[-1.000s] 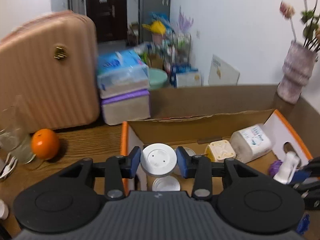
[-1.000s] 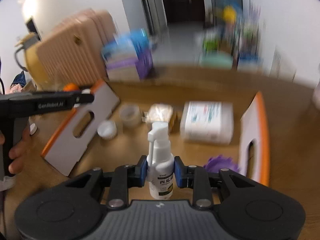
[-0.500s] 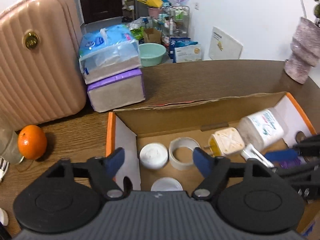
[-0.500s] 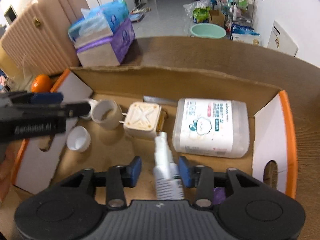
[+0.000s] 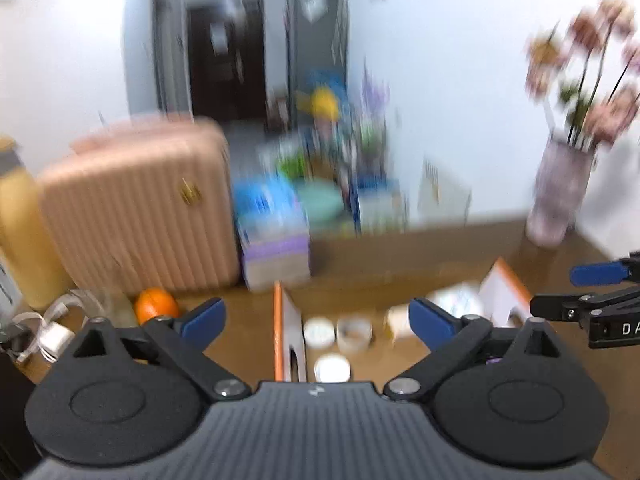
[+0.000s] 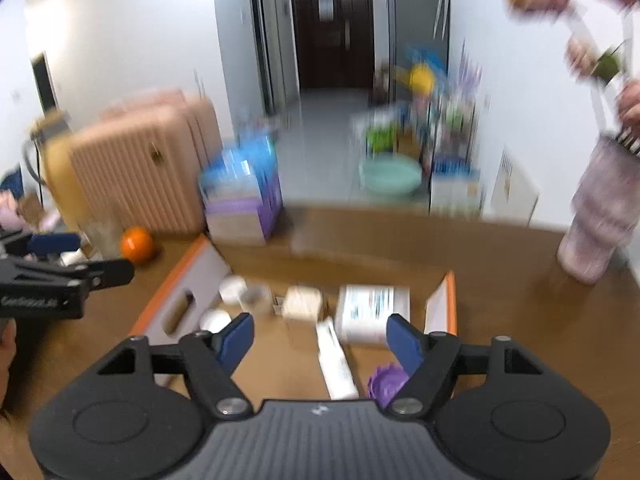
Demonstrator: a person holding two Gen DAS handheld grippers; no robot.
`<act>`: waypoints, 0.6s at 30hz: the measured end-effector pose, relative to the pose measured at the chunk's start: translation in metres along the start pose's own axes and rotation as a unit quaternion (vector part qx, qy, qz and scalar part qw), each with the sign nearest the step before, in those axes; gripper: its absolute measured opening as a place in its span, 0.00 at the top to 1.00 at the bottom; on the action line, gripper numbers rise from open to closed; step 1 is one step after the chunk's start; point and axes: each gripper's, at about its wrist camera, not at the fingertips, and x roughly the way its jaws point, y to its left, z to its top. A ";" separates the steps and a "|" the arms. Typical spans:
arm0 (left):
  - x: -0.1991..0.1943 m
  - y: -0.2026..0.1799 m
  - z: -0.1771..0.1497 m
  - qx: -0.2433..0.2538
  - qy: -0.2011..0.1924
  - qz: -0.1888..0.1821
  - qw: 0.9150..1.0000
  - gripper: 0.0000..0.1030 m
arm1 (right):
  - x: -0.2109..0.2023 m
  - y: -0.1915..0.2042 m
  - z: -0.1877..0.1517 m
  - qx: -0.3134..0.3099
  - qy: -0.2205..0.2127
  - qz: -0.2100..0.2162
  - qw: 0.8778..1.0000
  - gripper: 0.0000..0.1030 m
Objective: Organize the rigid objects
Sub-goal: 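Withdraw both open tools back toward the table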
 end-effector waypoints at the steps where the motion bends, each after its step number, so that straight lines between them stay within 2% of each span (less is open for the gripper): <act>1: -0.017 -0.001 -0.006 -0.003 -0.030 0.008 1.000 0.00 | -0.015 0.004 -0.006 0.000 -0.031 -0.006 1.000 0.17; 2: -0.034 -0.003 -0.013 -0.005 -0.058 0.014 0.998 0.00 | -0.029 0.008 -0.014 -0.002 -0.061 -0.013 0.998 0.10; 4: -0.067 -0.005 -0.033 -0.013 -0.119 0.018 0.993 0.00 | -0.057 0.018 -0.037 -0.015 -0.136 -0.024 0.990 0.07; 6: -0.095 -0.006 -0.057 -0.031 -0.173 0.011 0.984 0.00 | -0.076 0.027 -0.061 -0.024 -0.193 -0.033 0.980 0.03; 9: -0.118 -0.010 -0.088 -0.040 -0.204 0.003 0.978 0.00 | -0.096 0.036 -0.095 -0.021 -0.257 -0.039 0.965 0.00; 12: -0.130 -0.012 -0.111 -0.035 -0.214 0.008 0.976 0.00 | -0.104 0.041 -0.118 -0.014 -0.270 -0.038 0.962 0.00; 18: -0.142 -0.011 -0.137 -0.033 -0.207 0.013 0.978 0.00 | -0.108 0.046 -0.147 0.005 -0.278 -0.043 0.960 0.00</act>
